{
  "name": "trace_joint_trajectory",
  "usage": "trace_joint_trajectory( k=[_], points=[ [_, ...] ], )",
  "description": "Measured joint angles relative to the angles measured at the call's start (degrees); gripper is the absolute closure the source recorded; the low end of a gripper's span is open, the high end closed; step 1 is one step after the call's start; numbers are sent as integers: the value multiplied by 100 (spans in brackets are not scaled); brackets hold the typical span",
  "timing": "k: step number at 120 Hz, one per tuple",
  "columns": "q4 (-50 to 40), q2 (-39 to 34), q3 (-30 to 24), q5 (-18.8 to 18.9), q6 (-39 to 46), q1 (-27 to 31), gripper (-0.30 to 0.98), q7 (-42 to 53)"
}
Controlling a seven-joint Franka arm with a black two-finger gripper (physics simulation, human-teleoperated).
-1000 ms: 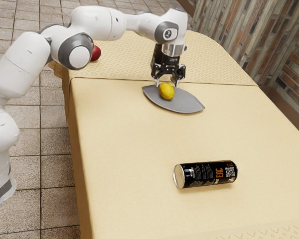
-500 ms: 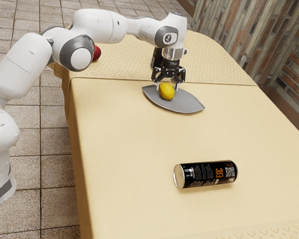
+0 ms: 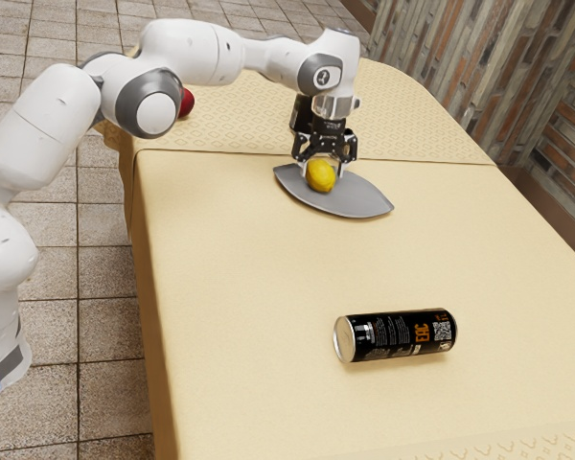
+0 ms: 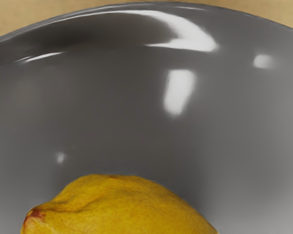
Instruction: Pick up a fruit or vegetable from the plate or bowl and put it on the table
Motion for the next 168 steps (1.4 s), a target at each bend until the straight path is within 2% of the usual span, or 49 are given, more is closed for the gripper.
trace_joint_trajectory(
  k=[4, 18, 34, 69, 100, 126, 168],
  points=[
    [-2, 1, 0, -1, 5, 0, 2, 2],
    [-4, 2, -1, -5, 43, 0, 24, 9],
    [-6, 2, 2, -30, 62, 1, 32, 14],
    [43, -2, -12, -38, 73, -2, 39, 21],
    [166, -131, -139, -10, 72, -62, 40, 49],
    [164, -551, -153, 22, 70, -582, 40, 112],
    [158, -883, -253, 125, 70, -1844, 40, 203]
  ],
)
